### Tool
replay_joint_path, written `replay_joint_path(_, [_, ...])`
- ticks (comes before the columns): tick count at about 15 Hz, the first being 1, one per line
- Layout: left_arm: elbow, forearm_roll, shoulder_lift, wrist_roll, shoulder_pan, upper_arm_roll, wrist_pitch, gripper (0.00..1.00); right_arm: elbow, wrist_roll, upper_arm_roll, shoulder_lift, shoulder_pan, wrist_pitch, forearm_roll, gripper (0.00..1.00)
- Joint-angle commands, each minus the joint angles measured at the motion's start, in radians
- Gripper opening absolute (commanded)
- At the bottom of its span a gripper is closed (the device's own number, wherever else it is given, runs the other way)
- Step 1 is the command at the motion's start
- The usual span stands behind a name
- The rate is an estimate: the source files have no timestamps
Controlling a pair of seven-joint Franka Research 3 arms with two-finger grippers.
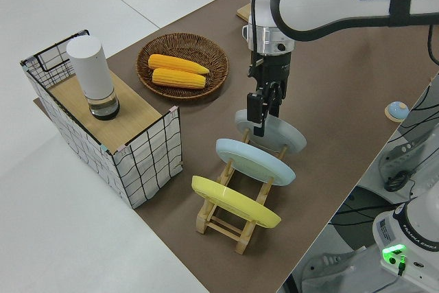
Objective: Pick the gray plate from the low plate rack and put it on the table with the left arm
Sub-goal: 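Move the left gripper down to the top gray plate in the rack, then grasp the top gray plate's edge with the left gripper and lift it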
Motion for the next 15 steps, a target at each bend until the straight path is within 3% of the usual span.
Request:
replay_joint_path(1, [-0.072,0.009,-0.026,-0.074,-0.009,0.004,0.041,0.02,0.009,0.012,0.017,-0.001,-0.019,-0.014,-0.001,0.983])
replay_joint_path(9, [-0.053,-0.022,-0.030,-0.077,-0.012,0.006,0.031,0.00,0.009,0.012,0.017,-0.003,-0.019,-0.013,-0.001,0.983])
replay_joint_path(15, [0.126,-0.026,-0.038,-0.096,-0.021,-0.011,-0.146,0.00,0.009,0.012,0.017,-0.003,-0.020,-0.013,-0.001,0.983])
